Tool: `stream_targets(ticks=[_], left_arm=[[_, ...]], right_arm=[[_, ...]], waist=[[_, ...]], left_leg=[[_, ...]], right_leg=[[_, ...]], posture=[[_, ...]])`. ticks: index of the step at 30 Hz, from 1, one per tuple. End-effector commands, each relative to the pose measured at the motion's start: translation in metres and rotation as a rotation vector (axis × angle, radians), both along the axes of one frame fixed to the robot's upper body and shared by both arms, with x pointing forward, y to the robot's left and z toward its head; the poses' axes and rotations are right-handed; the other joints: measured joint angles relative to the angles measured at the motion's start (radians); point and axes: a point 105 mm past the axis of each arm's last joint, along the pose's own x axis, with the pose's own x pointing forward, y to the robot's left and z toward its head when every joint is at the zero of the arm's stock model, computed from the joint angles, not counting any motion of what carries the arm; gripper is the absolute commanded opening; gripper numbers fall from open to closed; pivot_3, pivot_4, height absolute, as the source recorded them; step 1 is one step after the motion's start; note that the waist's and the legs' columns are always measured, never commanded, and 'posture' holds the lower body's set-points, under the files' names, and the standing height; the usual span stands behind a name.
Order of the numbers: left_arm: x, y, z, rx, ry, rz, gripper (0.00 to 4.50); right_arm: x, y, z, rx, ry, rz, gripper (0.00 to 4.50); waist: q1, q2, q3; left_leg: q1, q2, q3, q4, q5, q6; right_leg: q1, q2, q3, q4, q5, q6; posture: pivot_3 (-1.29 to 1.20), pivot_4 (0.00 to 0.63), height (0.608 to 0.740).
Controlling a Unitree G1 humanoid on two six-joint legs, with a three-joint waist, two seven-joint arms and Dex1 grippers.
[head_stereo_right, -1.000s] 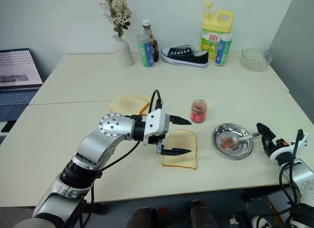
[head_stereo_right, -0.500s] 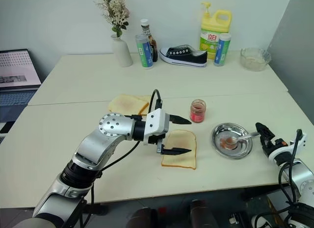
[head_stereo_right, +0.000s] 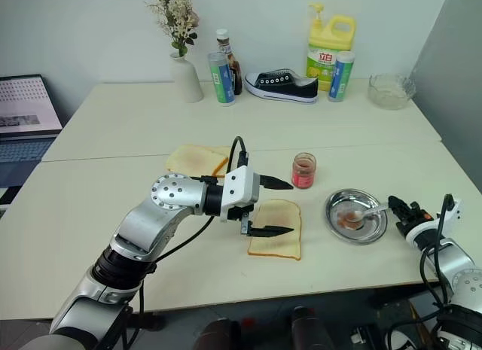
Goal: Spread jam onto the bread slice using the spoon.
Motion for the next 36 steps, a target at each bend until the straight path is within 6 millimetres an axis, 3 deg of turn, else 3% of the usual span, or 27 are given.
stream_targets(ticks=[1, 7, 9, 20, 26, 30, 36], left_arm=[[-0.001, 0.001, 0.013, -0.032, -0.045, 0.001, 4.50], [-0.001, 0.001, 0.013, -0.033, -0.047, 0.004, 4.50], [0.000, 0.003, 0.014, -0.035, -0.046, 0.007, 4.50], [0.015, 0.043, 0.027, -0.067, 0.037, 0.113, 4.50], [0.028, 0.047, 0.027, -0.134, 0.055, 0.218, 4.50], [0.039, 0.046, 0.025, -0.174, 0.049, 0.292, 4.50], [0.044, 0.044, 0.023, -0.204, 0.046, 0.344, 4.50]], right_arm=[[-0.001, 0.000, -0.008, -0.002, 0.031, -0.004, 0.02], [-0.001, -0.002, -0.004, -0.009, 0.014, -0.002, 0.02], [-0.003, 0.003, 0.007, -0.045, -0.028, 0.030, 0.02], [-0.014, 0.053, 0.132, -0.347, -0.347, 0.230, 0.02], [0.003, 0.087, 0.180, -0.488, -0.495, 0.265, 0.02], [0.021, 0.106, 0.195, -0.547, -0.561, 0.261, 0.02], [0.050, 0.121, 0.196, -0.619, -0.600, 0.240, 0.02]], waist=[[0.001, 0.000, 0.000], [0.001, 0.000, 0.000], [0.001, 0.000, 0.000], [0.001, 0.003, 0.003], [0.001, 0.003, 0.003], [0.004, 0.002, 0.004], [0.010, 0.002, 0.004]], left_leg=[[0.000, 0.000, 0.000, 0.000, 0.000, 0.000], [0.000, 0.000, 0.000, 0.000, 0.000, 0.000], [0.000, 0.000, 0.000, 0.000, 0.000, 0.000], [-0.001, 0.000, 0.000, -0.002, 0.000, 0.000], [-0.001, 0.000, 0.000, -0.002, 0.000, 0.000], [-0.002, 0.000, 0.000, -0.002, 0.000, 0.000], [-0.003, 0.000, 0.000, -0.003, 0.000, 0.000]], right_leg=[[0.000, 0.000, 0.000, 0.000, 0.000, 0.000], [0.000, 0.000, 0.000, 0.000, 0.000, 0.000], [0.000, 0.000, 0.000, 0.000, 0.000, 0.000], [-0.002, 0.000, 0.000, -0.001, 0.000, 0.000], [-0.002, 0.000, 0.000, -0.001, 0.000, 0.000], [-0.002, 0.000, 0.000, -0.002, 0.000, 0.000], [-0.003, -0.001, -0.001, -0.004, 0.000, 0.000]], posture=[[0.00, 0.150, 0.740], [0.00, 0.150, 0.740], [0.00, 0.150, 0.740], [0.00, 0.150, 0.740], [0.00, 0.150, 0.740], [0.00, 0.150, 0.740], [0.00, 0.150, 0.740]])
